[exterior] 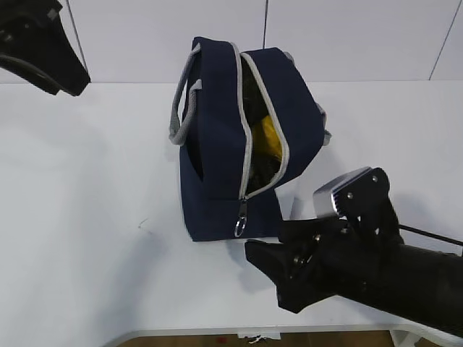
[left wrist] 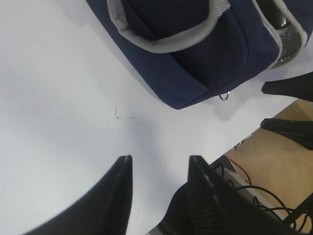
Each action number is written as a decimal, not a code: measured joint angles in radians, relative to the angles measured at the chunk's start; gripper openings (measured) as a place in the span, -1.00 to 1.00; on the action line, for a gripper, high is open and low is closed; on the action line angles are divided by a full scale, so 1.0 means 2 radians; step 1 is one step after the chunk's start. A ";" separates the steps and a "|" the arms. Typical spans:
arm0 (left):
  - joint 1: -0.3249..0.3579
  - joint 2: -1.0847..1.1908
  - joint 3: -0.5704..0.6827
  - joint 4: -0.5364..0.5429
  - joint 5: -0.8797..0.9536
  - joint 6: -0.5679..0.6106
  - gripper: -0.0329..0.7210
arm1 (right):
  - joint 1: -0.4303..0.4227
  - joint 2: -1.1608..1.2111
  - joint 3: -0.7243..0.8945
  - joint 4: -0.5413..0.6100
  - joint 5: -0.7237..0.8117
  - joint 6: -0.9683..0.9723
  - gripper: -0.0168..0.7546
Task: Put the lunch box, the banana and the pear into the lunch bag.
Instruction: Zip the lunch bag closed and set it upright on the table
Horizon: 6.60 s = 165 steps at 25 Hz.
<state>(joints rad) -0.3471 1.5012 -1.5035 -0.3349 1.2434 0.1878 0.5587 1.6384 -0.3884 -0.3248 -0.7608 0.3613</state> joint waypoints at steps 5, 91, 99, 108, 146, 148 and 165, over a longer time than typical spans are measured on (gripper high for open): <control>0.000 0.000 0.000 0.000 0.000 0.000 -0.15 | 0.000 0.029 -0.012 0.000 -0.004 0.000 0.26; 0.000 0.000 0.000 -0.041 0.000 0.000 -0.15 | 0.000 -0.002 -0.095 0.025 0.102 0.008 -0.95; 0.000 0.000 0.000 -0.043 0.000 0.000 -0.15 | 0.000 -0.072 -0.101 0.025 0.166 0.008 -0.95; 0.000 0.000 0.000 -0.043 0.000 0.000 -0.15 | 0.000 -0.083 -0.192 -0.006 0.244 0.008 -0.95; -0.108 0.010 0.134 -0.014 -0.236 0.000 0.16 | 0.000 -0.061 -0.377 0.114 0.405 0.008 -0.95; -0.110 0.020 0.134 -0.022 -0.253 0.000 0.24 | 0.000 -0.061 -0.377 0.118 0.406 0.008 -0.95; -0.111 0.087 0.134 -0.121 -0.375 0.061 -0.46 | 0.000 -0.061 -0.377 0.137 0.409 0.008 -0.95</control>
<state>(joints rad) -0.5691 1.6760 -1.2345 -0.5765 0.4930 0.3096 0.5587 1.5161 -1.1423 -0.0504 0.0575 0.3775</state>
